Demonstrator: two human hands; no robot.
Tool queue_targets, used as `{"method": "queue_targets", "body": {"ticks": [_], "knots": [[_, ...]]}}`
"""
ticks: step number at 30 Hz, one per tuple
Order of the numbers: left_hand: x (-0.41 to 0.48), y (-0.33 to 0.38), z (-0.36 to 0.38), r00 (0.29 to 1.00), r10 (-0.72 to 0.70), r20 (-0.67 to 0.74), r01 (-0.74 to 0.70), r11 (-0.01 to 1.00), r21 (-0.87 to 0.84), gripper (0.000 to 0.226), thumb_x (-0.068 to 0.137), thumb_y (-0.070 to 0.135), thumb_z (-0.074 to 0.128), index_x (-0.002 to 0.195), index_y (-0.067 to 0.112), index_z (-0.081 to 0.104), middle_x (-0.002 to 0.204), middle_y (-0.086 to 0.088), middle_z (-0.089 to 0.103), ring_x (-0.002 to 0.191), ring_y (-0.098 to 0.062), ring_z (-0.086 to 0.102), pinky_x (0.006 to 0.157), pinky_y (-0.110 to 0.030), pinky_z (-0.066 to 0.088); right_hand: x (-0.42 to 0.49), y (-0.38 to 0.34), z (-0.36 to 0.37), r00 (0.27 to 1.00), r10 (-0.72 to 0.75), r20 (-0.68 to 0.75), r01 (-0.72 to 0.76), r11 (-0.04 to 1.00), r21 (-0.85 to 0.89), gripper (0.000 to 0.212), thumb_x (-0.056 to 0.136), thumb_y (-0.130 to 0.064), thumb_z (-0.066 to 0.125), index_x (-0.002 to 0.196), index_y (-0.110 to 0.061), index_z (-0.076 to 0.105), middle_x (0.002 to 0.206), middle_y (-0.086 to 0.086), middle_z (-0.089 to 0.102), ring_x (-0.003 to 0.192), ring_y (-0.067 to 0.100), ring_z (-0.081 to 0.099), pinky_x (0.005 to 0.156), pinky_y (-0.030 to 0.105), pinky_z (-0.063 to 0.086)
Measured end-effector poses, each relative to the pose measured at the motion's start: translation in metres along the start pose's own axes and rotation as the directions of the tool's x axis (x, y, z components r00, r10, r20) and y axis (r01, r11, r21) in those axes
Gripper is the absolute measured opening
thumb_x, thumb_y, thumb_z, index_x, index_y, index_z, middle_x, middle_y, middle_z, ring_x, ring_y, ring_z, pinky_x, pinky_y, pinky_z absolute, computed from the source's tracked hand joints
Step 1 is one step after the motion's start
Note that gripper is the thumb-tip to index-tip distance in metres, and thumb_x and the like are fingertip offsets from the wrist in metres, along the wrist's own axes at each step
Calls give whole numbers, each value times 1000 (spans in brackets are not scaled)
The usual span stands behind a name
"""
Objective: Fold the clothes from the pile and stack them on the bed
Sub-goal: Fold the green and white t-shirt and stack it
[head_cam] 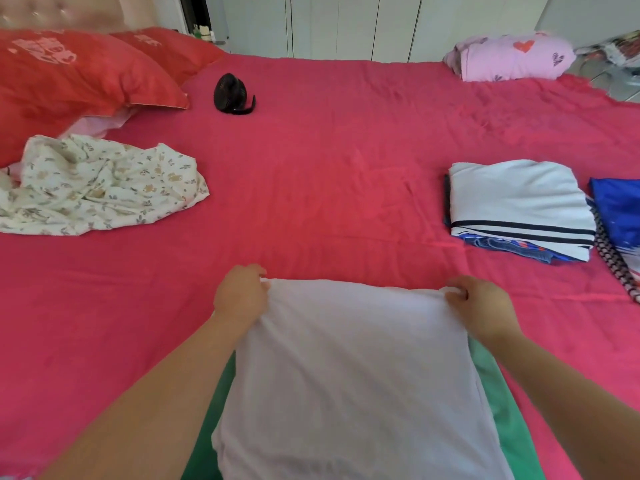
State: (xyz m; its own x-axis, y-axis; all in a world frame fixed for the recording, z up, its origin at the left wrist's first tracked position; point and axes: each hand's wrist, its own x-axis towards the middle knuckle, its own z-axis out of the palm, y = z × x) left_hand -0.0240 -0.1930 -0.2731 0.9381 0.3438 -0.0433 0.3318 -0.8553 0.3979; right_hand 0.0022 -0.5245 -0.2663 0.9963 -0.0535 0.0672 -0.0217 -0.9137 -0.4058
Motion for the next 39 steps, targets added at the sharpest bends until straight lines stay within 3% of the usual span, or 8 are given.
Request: {"method": "queue_targets", "body": {"ticks": [9,12,15,21,28,32,37,39], "knots": [[9,-10,5,967,88,-240,-101,994,-45,40,92,21,54,129,7,54,124,-19,54,117,-34,48,95,-42,38,11,-3,8,989,88,-123,-93,995,-36,37,87,-15,52,122,-6,58,115,27,53,108,43,48,86,44,42],[-20,-1,12,891,328,-314,-348,938,-8,46,90,31,44,127,5,55,121,-19,59,111,-35,56,92,-45,44,-16,-26,17,966,-177,-189,169,984,-58,33,84,-10,58,116,-4,62,114,25,58,104,43,55,90,46,43],[-59,-2,36,827,557,-77,-539,825,169,55,93,50,26,132,18,49,132,-11,56,118,-30,56,103,-40,35,-59,-43,40,907,-421,-15,414,897,-153,44,86,-33,41,120,-16,62,121,14,62,112,35,59,96,45,43],[-76,-27,34,921,329,207,-380,874,303,115,46,75,-42,147,34,-8,154,8,-19,143,-12,-17,113,-37,-15,-85,-19,44,937,-198,288,286,907,-308,93,64,-67,-30,146,-39,2,157,-7,-1,145,19,-7,116,39,-6],[-128,-28,36,903,380,203,-419,883,210,86,58,74,-36,135,36,-28,142,10,-34,139,-17,-25,105,-28,-29,-130,-29,33,944,-199,262,280,904,-323,63,96,-52,2,133,-31,48,134,4,54,126,28,48,111,43,25],[-134,-34,37,901,340,269,-405,881,243,87,55,75,-37,134,38,-28,145,7,-33,136,-15,-28,110,-32,-23,-144,-8,33,940,-189,284,287,887,-361,80,78,-65,-26,144,-38,12,152,-7,10,141,20,8,112,43,5],[-150,-7,23,892,373,255,-440,846,302,86,80,73,-14,146,23,11,151,-2,6,142,-24,17,112,-33,-1,-157,-11,16,954,-31,298,130,939,-320,62,97,-50,5,125,-31,57,126,3,61,115,29,58,89,52,46],[-160,-3,34,867,351,353,-457,843,285,88,70,76,-19,143,26,-14,154,-2,-16,142,-20,-14,111,-35,-16,-169,0,16,953,-46,301,153,926,-344,65,95,-55,0,130,-34,51,136,0,51,122,29,52,96,50,42]]}}
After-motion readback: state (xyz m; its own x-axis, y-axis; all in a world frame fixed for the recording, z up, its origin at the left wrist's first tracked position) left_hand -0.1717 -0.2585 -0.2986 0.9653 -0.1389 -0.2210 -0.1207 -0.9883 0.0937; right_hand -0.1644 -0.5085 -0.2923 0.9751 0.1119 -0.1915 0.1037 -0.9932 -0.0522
